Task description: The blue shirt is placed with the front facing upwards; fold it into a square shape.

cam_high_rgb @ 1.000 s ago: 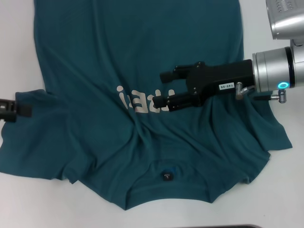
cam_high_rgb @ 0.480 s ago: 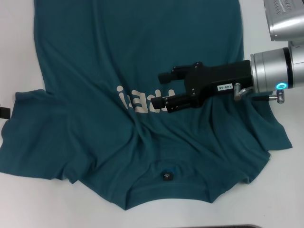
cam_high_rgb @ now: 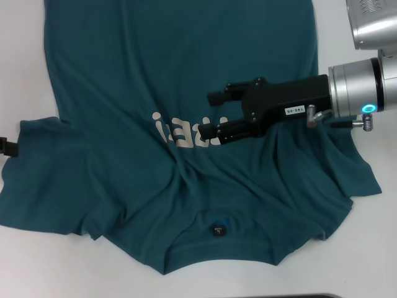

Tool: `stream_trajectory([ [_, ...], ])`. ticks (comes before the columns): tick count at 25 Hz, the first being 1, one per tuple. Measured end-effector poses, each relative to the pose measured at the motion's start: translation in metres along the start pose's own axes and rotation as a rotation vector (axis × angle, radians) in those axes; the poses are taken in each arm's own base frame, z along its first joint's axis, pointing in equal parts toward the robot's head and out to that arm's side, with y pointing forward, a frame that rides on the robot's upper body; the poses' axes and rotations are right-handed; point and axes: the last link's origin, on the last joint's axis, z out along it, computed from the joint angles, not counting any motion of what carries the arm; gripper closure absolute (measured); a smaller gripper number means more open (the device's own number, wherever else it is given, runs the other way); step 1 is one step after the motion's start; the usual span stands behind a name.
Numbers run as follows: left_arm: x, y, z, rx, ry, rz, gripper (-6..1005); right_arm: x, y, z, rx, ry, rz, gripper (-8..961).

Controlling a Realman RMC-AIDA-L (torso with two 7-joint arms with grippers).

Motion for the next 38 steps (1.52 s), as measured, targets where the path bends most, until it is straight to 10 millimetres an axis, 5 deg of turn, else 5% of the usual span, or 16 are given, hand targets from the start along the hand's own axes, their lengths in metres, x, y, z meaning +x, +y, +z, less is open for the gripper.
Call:
stream_trajectory([
  [38,0.002,0.017,0.018,-0.020,-0.085,0.029,157,-0.005,-0.001,0.002,-0.004,0.001,-0.008,71],
])
